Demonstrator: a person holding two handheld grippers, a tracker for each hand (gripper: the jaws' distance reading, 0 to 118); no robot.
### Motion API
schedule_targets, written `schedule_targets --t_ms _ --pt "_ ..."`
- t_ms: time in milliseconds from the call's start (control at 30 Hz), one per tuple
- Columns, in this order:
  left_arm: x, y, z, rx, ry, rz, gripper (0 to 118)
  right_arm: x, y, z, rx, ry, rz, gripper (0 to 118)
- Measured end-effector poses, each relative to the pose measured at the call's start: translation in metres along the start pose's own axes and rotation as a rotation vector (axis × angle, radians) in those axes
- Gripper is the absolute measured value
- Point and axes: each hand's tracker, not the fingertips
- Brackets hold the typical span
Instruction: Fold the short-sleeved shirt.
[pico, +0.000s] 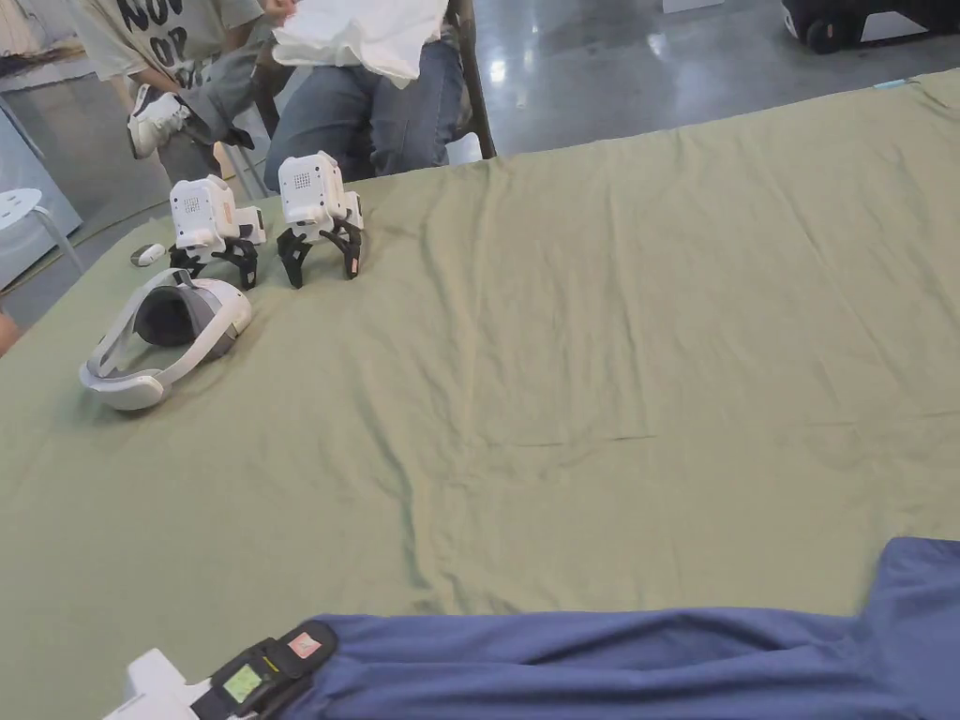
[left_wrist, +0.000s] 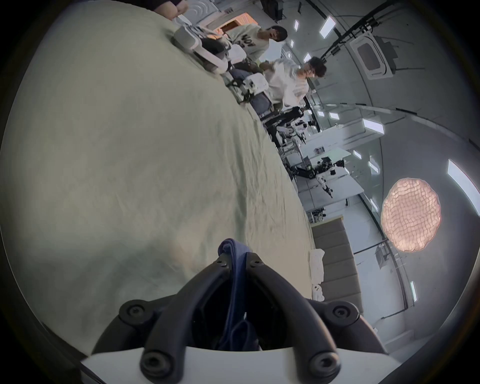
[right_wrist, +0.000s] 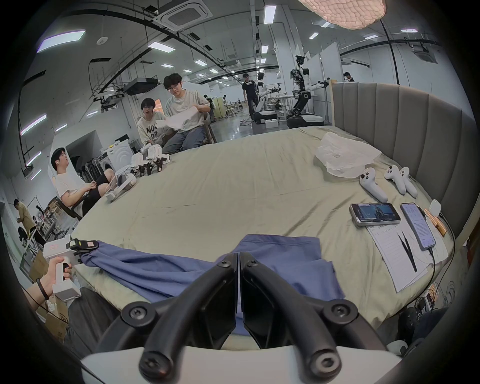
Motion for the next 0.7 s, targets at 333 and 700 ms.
schedule_targets --t_ms 333,700 --pt "0.014 0.060 0.053 0.117 0.125 -0.137 3 0.000 0.002 -0.003 0.009 0.016 -0.013 0" --pt "0.093 0.001 0.012 0.026 0.015 -0.227 3 -0.006 0.000 0.000 0.008 0.031 -0.008 0"
